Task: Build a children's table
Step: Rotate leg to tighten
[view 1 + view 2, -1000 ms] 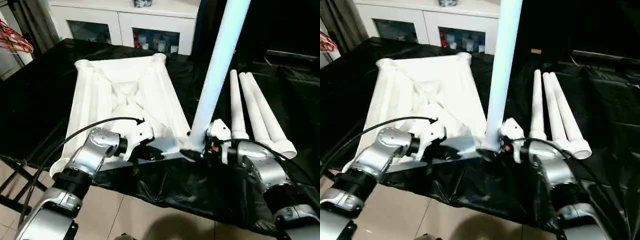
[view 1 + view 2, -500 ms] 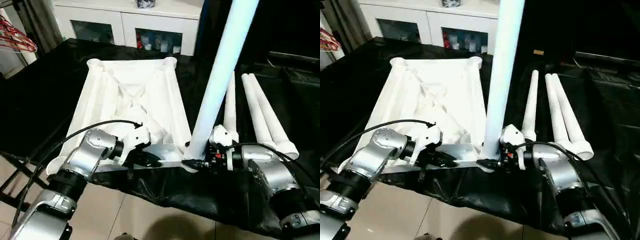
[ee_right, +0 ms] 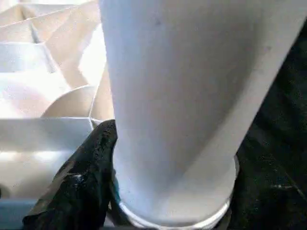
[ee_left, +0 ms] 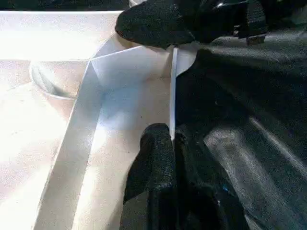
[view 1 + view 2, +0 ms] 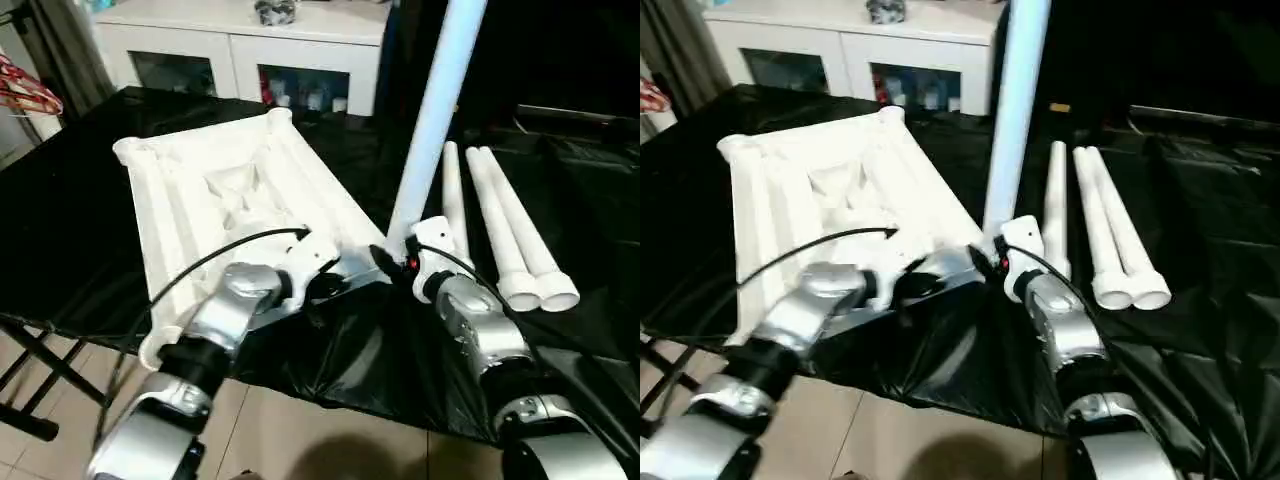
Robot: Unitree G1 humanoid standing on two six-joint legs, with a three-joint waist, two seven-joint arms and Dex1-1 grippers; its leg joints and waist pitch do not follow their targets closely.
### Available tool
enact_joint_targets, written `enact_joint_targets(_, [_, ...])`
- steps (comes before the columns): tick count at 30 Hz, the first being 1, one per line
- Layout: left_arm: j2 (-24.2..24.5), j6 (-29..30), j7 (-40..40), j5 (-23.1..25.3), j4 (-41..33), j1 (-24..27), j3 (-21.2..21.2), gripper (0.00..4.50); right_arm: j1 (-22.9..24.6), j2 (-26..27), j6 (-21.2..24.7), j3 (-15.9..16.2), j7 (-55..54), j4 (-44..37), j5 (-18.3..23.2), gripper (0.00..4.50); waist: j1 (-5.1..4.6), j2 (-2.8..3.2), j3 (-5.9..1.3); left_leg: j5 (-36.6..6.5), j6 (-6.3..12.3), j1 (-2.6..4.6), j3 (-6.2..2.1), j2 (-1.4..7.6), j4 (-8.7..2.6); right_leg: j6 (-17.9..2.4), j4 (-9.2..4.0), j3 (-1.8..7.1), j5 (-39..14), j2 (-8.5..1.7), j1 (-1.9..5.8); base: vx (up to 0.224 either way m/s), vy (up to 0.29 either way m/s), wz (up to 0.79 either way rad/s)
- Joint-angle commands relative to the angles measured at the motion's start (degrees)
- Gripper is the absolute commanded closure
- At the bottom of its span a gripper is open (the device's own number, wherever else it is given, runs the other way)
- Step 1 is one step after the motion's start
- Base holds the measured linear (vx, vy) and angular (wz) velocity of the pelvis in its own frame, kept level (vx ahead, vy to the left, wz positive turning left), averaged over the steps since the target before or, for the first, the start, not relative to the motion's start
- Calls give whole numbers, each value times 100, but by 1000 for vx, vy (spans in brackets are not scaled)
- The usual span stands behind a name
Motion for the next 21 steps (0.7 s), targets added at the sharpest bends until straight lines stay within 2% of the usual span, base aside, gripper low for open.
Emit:
enact_joint_targets(1, [-334, -152, 111, -165, -121, -76, -72, 450, 84, 475, 142, 357, 369, 367, -4, 103, -8, -75, -247, -1264, 208, 7, -120, 306, -410, -1005, -523, 266, -1367, -492, 167, 0, 0, 0])
enact_joint_targets(5, [-181, -215, -260, -239, -286, 20, -184, 450, 86, 338, 40, 503, 549, 323, -88, 62, -7, -66, -247, -1236, 276, 4, -116, 311, -405, -1057, -513, 261, -1269, -493, 174, 0, 0, 0])
enact_joint_targets(8, [-63, -260, -537, -266, -373, 73, -227, 450, 98, 226, -62, 535, 762, 292, -143, 57, -20, -59, -248, -1251, 279, -4, -120, 316, -410, -1068, -508, 257, -1244, -489, 182, 0, 0, 0])
enact_joint_targets(9, [74, -274, -894, -334, -461, 124, -260, 450, 123, 79, -165, 568, 1186, 234, -143, 57, -31, -58, -248, -1262, 295, 2, -113, 311, -406, -1082, -512, 258, -1225, -482, 179, 0, 0, 0])
enact_joint_targets(11, [151, -291, -1059, -355, -492, 140, -286, 450, 147, -2, -192, 598, 1432, 184, -124, 57, -24, -61, -256, -1209, 352, -3, -110, 314, -394, -1119, -503, 265, -1117, -486, 186, 0, 0, 0])
enact_joint_targets(13, [320, -324, -1465, -433, -578, 183, -354, 450, 213, -205, -296, 702, 1936, 64, -113, 57, -13, -58, -271, -1027, 410, -9, -110, 323, -381, -1200, -462, 260, -787, -480, 207, 0, 0, 0])
enact_joint_targets(15, [463, -343, -1744, -441, -609, 201, -417, 450, 274, -369, -293, 751, 2391, -76, -32, 57, -13, -52, -297, -759, 535, -17, -97, 324, -345, -1361, -385, 249, -123, -461, 225, 0, 0, 0])
enact_joint_targets(17, [619, -339, -2021, -458, -633, 203, -454, 450, 385, -614, -210, 847, 3062, -347, 119, 57, 8, -52, -306, -607, 649, -23, -84, 327, -321, -1461, -353, 230, 234, -441, 236, 0, 0, 0])
enact_joint_targets(19, [745, -334, -2244, -483, -653, 196, -471, 450, 485, -848, -120, 959, 3637, -595, 226, 57, 73, -50, -305, -607, 751, -25, -74, 340, -305, -1472, -338, 216, 309, -440, 233, 0, 0, 0])
enact_joint_targets(21, [815, -332, -2398, -510, -684, 201, -485, 450, 526, -974, -164, 1025, 3865, -678, 197, 57, 86, -47, -292, -724, 722, -11, -73, 355, -316, -1485, -360, 210, 101, -453, 216, 0, 0, 0])
